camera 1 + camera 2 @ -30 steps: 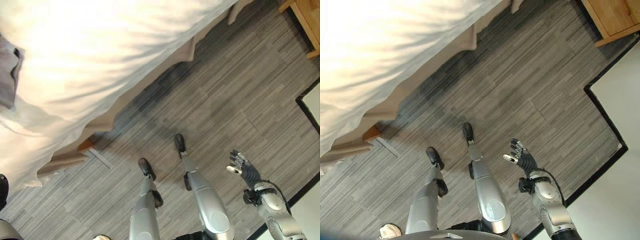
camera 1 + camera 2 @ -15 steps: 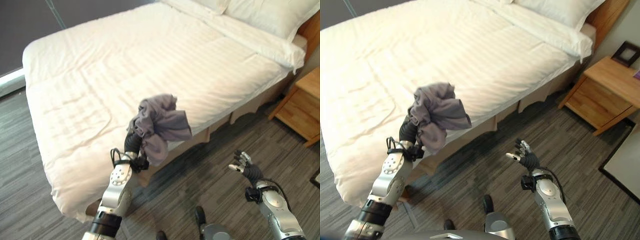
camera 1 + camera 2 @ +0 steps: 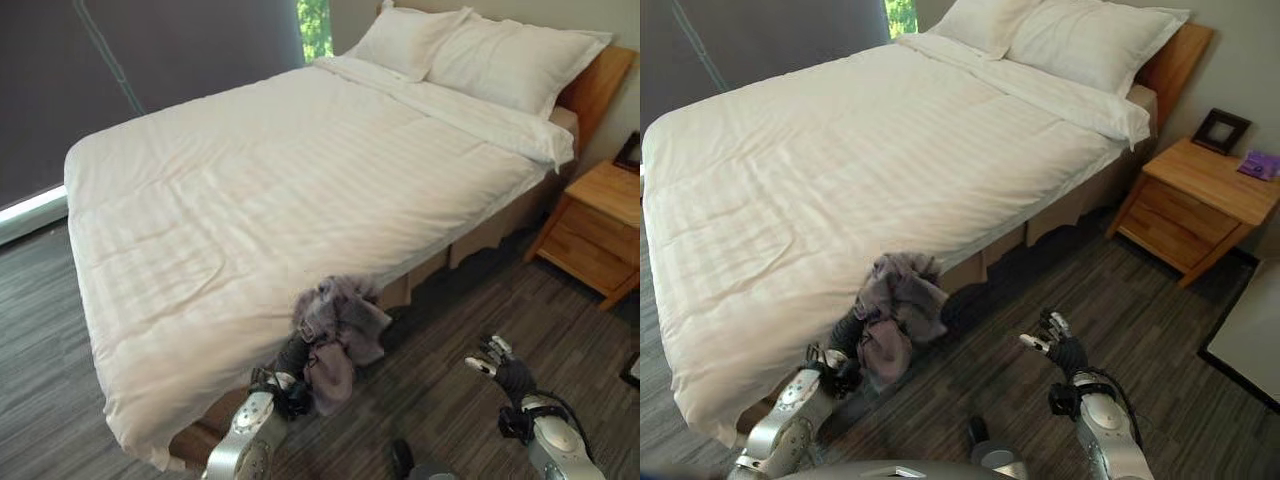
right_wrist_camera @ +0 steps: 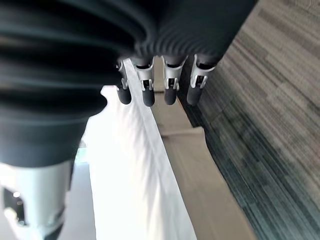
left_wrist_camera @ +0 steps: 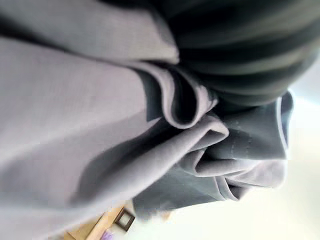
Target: Pick up bed clothes into laundry basket.
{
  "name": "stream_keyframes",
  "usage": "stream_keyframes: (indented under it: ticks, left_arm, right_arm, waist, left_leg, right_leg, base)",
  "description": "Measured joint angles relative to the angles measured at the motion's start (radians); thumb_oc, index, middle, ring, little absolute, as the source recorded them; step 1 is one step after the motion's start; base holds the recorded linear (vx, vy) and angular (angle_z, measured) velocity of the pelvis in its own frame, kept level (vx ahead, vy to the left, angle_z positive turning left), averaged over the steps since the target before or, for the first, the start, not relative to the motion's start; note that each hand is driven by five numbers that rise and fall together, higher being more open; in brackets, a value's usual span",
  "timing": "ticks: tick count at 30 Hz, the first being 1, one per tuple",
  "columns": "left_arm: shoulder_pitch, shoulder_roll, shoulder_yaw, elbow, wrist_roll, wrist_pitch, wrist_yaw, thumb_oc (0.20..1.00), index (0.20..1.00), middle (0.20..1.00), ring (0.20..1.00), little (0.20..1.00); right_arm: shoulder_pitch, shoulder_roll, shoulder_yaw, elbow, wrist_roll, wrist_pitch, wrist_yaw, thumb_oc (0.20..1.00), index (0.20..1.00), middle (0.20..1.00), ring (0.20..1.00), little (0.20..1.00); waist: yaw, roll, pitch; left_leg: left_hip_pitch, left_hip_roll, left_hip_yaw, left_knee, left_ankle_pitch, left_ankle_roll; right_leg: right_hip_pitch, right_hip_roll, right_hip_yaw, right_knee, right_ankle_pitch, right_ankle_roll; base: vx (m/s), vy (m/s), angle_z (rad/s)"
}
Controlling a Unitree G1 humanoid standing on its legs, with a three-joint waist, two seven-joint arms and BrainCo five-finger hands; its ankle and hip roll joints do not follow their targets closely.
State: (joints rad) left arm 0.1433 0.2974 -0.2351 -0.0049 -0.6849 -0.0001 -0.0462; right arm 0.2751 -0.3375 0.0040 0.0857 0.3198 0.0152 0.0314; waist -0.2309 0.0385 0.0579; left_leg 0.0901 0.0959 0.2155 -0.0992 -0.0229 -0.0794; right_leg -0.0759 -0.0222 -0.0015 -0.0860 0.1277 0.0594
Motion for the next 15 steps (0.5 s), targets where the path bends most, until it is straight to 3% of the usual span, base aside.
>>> stream_keyframes:
  ticks: [2, 3, 4, 5, 6, 7, 8, 9, 10, 11, 12, 13, 14, 15]
  left_arm:
    - [-0.004, -0.001, 0.032, 0.0, 0.0, -0.007, 0.001, 0.2, 0.2, 0.2, 0.2, 0.2]
    - [-0.004, 0.004, 0.069, 0.007, 0.0, -0.015, 0.008, 0.2, 0.2, 0.2, 0.2, 0.2]
    - [-0.02, 0.009, 0.111, 0.025, 0.0, -0.021, 0.024, 0.2, 0.2, 0.2, 0.2, 0.2]
    - [-0.018, 0.023, 0.131, 0.016, 0.0, -0.023, 0.031, 0.2, 0.2, 0.2, 0.2, 0.2]
    - [0.022, 0.042, 0.177, -0.008, 0.0, -0.064, 0.051, 0.2, 0.2, 0.2, 0.2, 0.2]
    - [0.024, 0.004, 0.187, 0.007, 0.001, -0.065, 0.072, 0.2, 0.2, 0.2, 0.2, 0.2]
    - [0.02, -0.047, 0.195, 0.021, 0.002, -0.064, 0.082, 0.2, 0.2, 0.2, 0.2, 0.2]
    - [0.015, -0.078, 0.2, 0.018, 0.007, -0.064, 0.089, 0.2, 0.2, 0.2, 0.2, 0.2]
    - [0.002, -0.047, 0.203, 0.004, 0.027, -0.071, 0.09, 0.2, 0.2, 0.2, 0.2, 0.2]
    - [-0.016, -0.059, 0.203, 0.032, 0.035, -0.073, 0.092, 0.2, 0.2, 0.2, 0.2, 0.2]
    - [-0.017, -0.062, 0.201, 0.033, 0.037, -0.072, 0.094, 0.2, 0.2, 0.2, 0.2, 0.2]
    - [0.014, -0.088, 0.211, 0.013, 0.042, -0.092, 0.092, 0.2, 0.2, 0.2, 0.2, 0.2]
    - [0.019, -0.076, 0.231, 0.02, 0.048, -0.102, 0.091, 0.2, 0.2, 0.2, 0.2, 0.2]
    - [-0.032, -0.066, 0.261, 0.06, 0.071, -0.108, 0.091, 0.2, 0.2, 0.2, 0.2, 0.2]
  right_arm:
    - [-0.006, 0.002, -0.029, -0.004, 0.013, -0.006, -0.003, 1.0, 1.0, 1.0, 1.0, 1.0]
    - [-0.022, 0.012, -0.034, 0.002, 0.016, -0.008, -0.006, 1.0, 1.0, 1.0, 1.0, 1.0]
    - [-0.037, 0.022, -0.03, 0.008, 0.023, -0.016, -0.006, 1.0, 1.0, 1.0, 1.0, 1.0]
    - [-0.052, 0.028, -0.03, 0.017, 0.029, -0.017, -0.007, 1.0, 1.0, 1.0, 1.0, 1.0]
    - [-0.131, 0.036, 0.013, 0.058, 0.033, -0.031, -0.028, 1.0, 1.0, 1.0, 1.0, 1.0]
    - [-0.164, 0.027, -0.007, 0.057, 0.034, -0.047, -0.031, 1.0, 1.0, 1.0, 1.0, 1.0]
    - [-0.212, 0.017, -0.047, 0.061, 0.035, -0.056, -0.037, 1.0, 1.0, 1.0, 1.0, 1.0]
    - [-0.217, -0.015, -0.062, 0.025, 0.043, -0.058, -0.049, 1.0, 1.0, 1.0, 1.0, 1.0]
    - [-0.19, -0.009, -0.066, 0.015, 0.054, -0.062, -0.054, 1.0, 1.0, 1.0, 1.0, 1.0]
    - [-0.187, -0.012, -0.085, 0.036, 0.054, -0.062, -0.05, 1.0, 1.0, 1.0, 1.0, 1.0]
    - [-0.175, -0.013, -0.092, 0.034, 0.055, -0.062, -0.047, 1.0, 1.0, 1.0, 1.0, 1.0]
    - [-0.084, -0.045, -0.12, 0.011, 0.057, -0.052, -0.042, 1.0, 1.0, 1.0, 1.0, 1.0]
    - [-0.05, -0.032, -0.116, 0.026, 0.068, -0.045, -0.041, 1.0, 1.0, 1.0, 1.0, 1.0]
    - [0.01, 0.011, -0.126, 0.05, 0.083, -0.024, -0.054, 1.0, 1.0, 1.0, 1.0, 1.0]
  waist:
    - [-0.012, 0.008, 0.011]
    - [-0.019, -0.01, 0.034]
    - [-0.02, -0.067, 0.076]
    - [0.004, -0.104, 0.088]
    - [0.117, -0.254, 0.108]
    - [0.156, -0.23, 0.112]
    - [0.151, -0.125, 0.153]
    - [0.139, -0.031, 0.175]
    - [0.123, -0.089, 0.173]
    - [0.107, -0.061, 0.178]
    - [0.099, -0.05, 0.173]
    - [0.116, 0.026, 0.171]
    - [0.123, 0.015, 0.169]
    - [0.071, -0.061, 0.185]
  left_leg:
    - [0.003, 0.003, 0.02, 0.002, 0.0, -0.001]
    - [0.003, 0.017, 0.094, 0.065, -0.013, -0.027]
    - [-0.035, 0.051, 0.123, 0.254, -0.064, -0.026]
    - [-0.087, 0.043, 0.06, 0.408, -0.082, -0.025]
    - [-0.241, -0.222, -0.381, 0.71, -0.089, 0.097]
    - [-0.266, -0.314, -0.557, 0.688, -0.158, 0.1]
    - [-0.275, -0.274, -0.654, 0.596, -0.169, 0.129]
    - [-0.293, -0.191, -0.703, 0.504, -0.084, 0.131]
    - [-0.313, -0.289, -0.73, 0.55, -0.119, 0.099]
    - [-0.336, -0.302, -0.761, 0.594, -0.133, 0.101]
    - [-0.354, -0.313, -0.746, 0.613, -0.138, 0.102]
    - [-0.385, -0.296, -0.608, 0.533, -0.12, 0.133]
    - [-0.381, -0.293, -0.576, 0.511, -0.102, 0.109]
    - [-0.364, -0.34, -0.549, 0.465, -0.069, 0.121]
  right_leg:
    - [-0.011, 0.006, 0.014, 0.016, -0.005, -0.004]
    - [-0.072, 0.036, 0.073, 0.109, -0.046, -0.018]
    - [-0.082, 0.058, 0.121, 0.149, -0.072, -0.036]
    - [-0.09, 0.064, 0.133, 0.172, -0.093, -0.035]
    - [-0.149, 0.079, 0.428, 0.243, -0.067, -0.065]
    - [-0.135, 0.09, 0.488, 0.173, -0.114, 0.03]
    - [-0.139, 0.164, 0.484, 0.218, -0.169, 0.142]
    - [-0.194, 0.269, 0.465, 0.485, -0.243, 0.068]
    - [-0.184, 0.166, 0.439, 0.52, -0.262, 0.008]
    - [-0.191, 0.21, 0.457, 0.554, -0.28, 0.011]
    - [-0.195, 0.206, 0.452, 0.54, -0.274, 0.016]
    - [-0.218, 0.258, 0.501, 0.544, -0.238, 0.064]
    - [-0.203, 0.267, 0.565, 0.577, -0.254, 0.06]
    - [-0.21, 0.189, 0.6, 0.481, -0.229, 0.072]
  base:
    - [-0.02, -0.113, -0.52]
    - [-0.04, -0.118, -1.57]
    - [0.02, -0.053, -1.91]
    - [0.16, 0.101, -3.87]
    - [0.16, 0.123, -4.34]
    - [0.13, 0.175, -4.91]
    - [0.0, 0.185, -3.05]
    - [-0.08, 0.44, -2.29]
    - [-0.1, 0.358, -1.82]
    - [-0.14, 0.391, -1.18]
    - [-0.05, 0.141, -2.29]
    - [-0.18, 0.351, -2.53]
    - [-0.28, 0.31, -2.96]
    - [-0.4, 0.395, -1.62]
